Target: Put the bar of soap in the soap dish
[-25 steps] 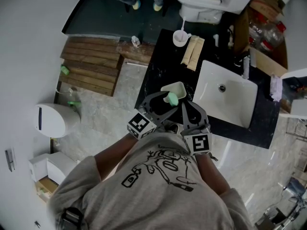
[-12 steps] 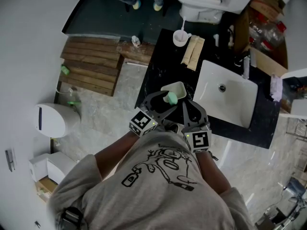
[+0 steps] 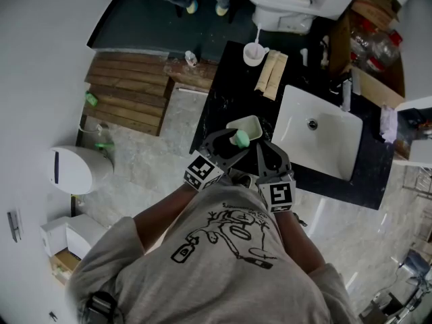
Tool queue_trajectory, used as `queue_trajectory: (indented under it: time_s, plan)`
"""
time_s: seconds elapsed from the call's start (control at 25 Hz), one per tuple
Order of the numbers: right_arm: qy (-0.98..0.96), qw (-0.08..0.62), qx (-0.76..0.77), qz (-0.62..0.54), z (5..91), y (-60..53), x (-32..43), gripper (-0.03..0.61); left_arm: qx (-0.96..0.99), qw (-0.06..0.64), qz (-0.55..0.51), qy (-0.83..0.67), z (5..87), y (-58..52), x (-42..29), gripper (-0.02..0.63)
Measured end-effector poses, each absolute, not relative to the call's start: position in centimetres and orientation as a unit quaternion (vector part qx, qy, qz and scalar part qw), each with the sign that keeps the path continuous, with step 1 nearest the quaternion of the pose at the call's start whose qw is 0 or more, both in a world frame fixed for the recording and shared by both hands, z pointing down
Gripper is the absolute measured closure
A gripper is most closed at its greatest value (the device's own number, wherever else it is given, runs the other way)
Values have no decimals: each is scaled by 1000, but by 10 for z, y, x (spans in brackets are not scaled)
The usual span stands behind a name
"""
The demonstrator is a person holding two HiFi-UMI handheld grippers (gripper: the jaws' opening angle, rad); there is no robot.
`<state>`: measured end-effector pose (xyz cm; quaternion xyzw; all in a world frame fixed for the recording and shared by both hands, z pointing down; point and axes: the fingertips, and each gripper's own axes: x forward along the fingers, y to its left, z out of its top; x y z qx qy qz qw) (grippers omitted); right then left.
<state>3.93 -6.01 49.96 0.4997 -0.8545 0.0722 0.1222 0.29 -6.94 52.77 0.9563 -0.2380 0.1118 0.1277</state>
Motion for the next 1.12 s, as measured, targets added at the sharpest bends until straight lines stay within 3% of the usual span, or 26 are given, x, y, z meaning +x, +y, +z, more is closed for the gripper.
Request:
queue_trajectory:
  time_s: [1.12]
  plan:
    - [-850, 148, 493, 115, 539, -64, 37, 555, 946, 140, 179, -230, 567, -85, 3, 368]
